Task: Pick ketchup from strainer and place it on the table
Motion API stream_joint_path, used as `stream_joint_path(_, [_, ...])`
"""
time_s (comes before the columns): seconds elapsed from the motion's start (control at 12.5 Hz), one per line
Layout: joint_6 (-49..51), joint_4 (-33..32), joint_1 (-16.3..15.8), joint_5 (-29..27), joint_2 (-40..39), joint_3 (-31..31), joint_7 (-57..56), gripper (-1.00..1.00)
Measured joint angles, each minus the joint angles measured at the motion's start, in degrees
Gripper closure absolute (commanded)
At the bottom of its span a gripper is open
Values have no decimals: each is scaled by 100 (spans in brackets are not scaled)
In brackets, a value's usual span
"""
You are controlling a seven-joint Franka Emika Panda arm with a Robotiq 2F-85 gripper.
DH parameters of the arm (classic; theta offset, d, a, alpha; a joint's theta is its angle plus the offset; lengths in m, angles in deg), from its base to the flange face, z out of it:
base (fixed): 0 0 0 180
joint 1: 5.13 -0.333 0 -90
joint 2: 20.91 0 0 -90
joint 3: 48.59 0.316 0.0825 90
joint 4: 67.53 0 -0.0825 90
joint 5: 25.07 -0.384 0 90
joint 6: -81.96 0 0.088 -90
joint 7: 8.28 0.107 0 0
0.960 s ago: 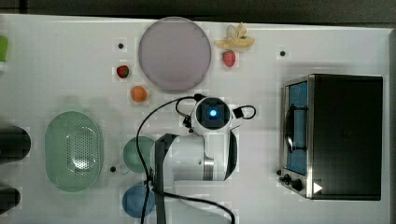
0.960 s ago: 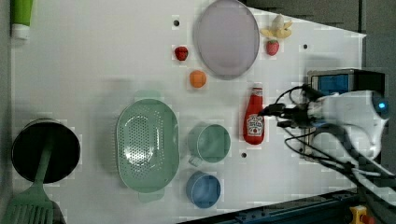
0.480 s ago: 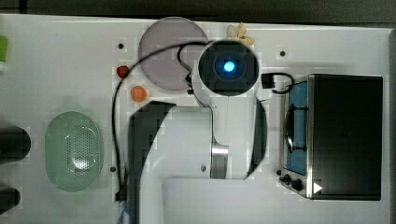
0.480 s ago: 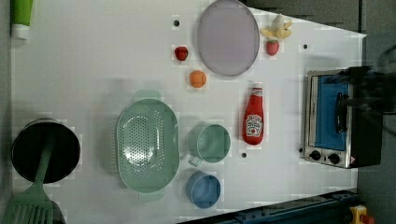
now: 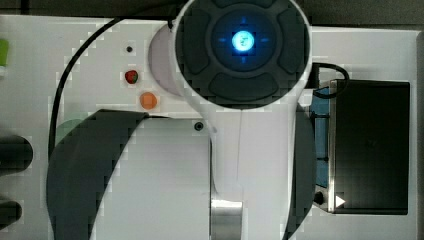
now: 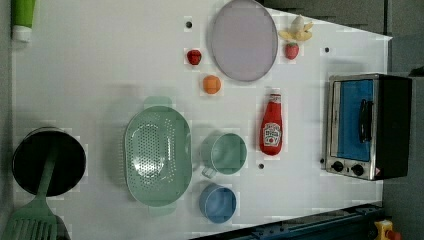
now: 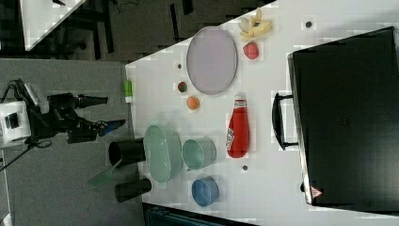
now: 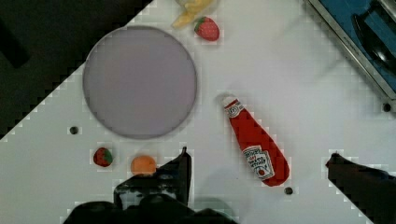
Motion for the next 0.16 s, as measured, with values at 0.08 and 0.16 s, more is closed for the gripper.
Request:
stream_joint_path(0.08, [-14, -39, -21, -14, 1, -1, 4, -100])
stream_joint_path(0.16, [-12, -67, -32, -2, -18, -3, 26, -100])
